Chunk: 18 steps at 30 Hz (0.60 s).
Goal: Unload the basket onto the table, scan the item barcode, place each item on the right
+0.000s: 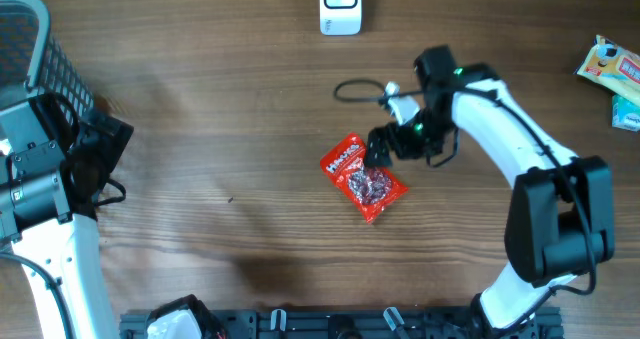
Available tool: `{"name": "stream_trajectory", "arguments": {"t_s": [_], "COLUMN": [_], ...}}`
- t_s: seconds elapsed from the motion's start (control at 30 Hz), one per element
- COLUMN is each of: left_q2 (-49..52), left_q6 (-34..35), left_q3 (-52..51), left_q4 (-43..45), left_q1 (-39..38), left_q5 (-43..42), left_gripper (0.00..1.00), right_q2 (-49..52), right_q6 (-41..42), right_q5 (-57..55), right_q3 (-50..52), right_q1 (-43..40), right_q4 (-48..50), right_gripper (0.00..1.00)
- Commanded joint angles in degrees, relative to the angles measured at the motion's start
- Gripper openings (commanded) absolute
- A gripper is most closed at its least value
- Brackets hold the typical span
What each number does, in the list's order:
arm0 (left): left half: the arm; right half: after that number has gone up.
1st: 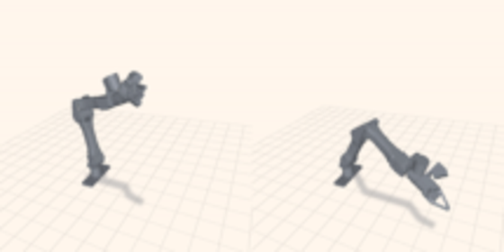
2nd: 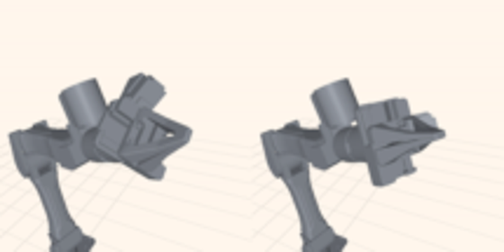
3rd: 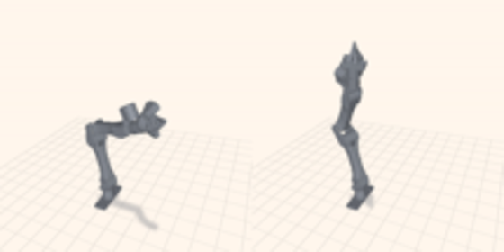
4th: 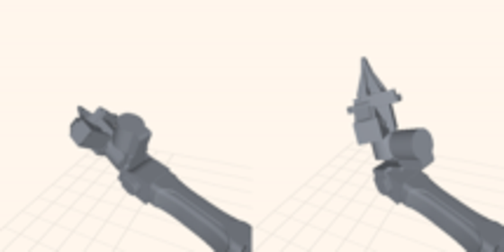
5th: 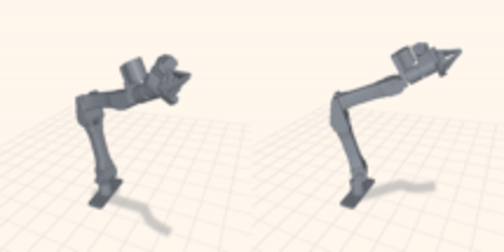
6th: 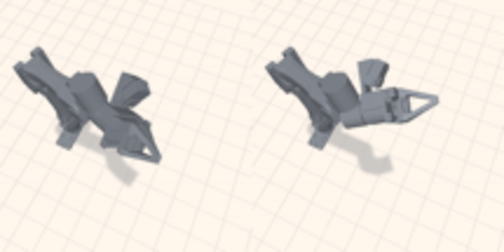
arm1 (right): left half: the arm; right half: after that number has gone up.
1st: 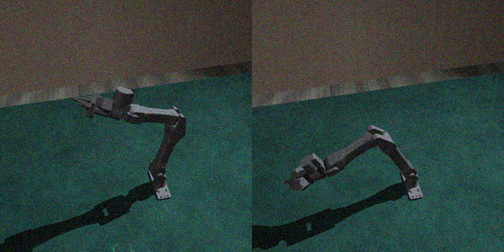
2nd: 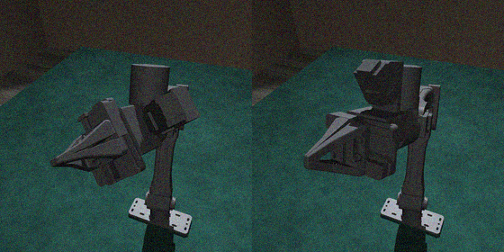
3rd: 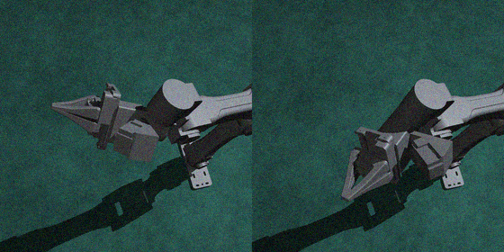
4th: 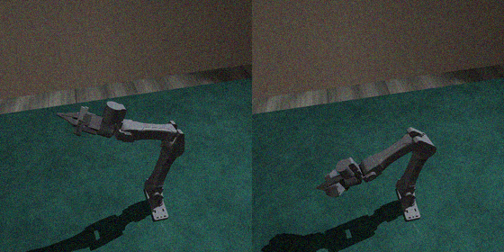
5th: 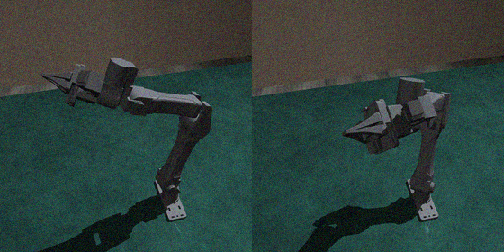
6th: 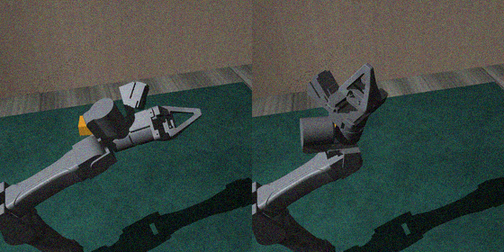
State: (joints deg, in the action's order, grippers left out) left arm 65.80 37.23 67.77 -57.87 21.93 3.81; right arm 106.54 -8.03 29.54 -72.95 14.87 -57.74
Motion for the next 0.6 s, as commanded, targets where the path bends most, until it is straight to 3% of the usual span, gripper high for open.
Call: {"name": "stream_trajectory", "arguments": {"t_s": [0.0, 0.23, 0.37, 0.4, 0.47, 0.57], "left_q2": [0.2, 0.2, 0.2, 0.2, 0.2, 0.2], "left_q6": [0.7, 0.7, 0.7, 0.7, 0.7, 0.7], "left_q3": [0.1, 0.1, 0.1, 0.1, 0.1, 0.1], "left_q4": [0.1, 0.1, 0.1, 0.1, 0.1, 0.1], "left_q1": [0.4, 0.4, 0.4, 0.4, 0.4, 0.4], "left_q5": [0.8, 0.8, 0.8, 0.8, 0.8, 0.8], "left_gripper": [1.00, 1.00, 1.00, 1.00, 1.00, 1.00], "right_q2": [-0.1, -0.1, -0.1, -0.1, -0.2, -0.2], "right_q6": [4.5, 16.2, 25.3, 27.4, 31.8, 33.1], "right_q5": [-1.1, -21.6, -28.5, -28.5, -28.5, -28.5], "right_q3": [5.8, 9.7, 9.7, 9.5, 8.1, 4.3], "right_q1": [3.8, 16.0, 18.1, 18.1, 18.1, 18.1], "right_q4": [5.4, 10.6, 12.0, 12.0, 10.3, 7.0], "right_gripper": [0.92, 0.91, 0.77, 0.81, 0.99, 0.99]}}
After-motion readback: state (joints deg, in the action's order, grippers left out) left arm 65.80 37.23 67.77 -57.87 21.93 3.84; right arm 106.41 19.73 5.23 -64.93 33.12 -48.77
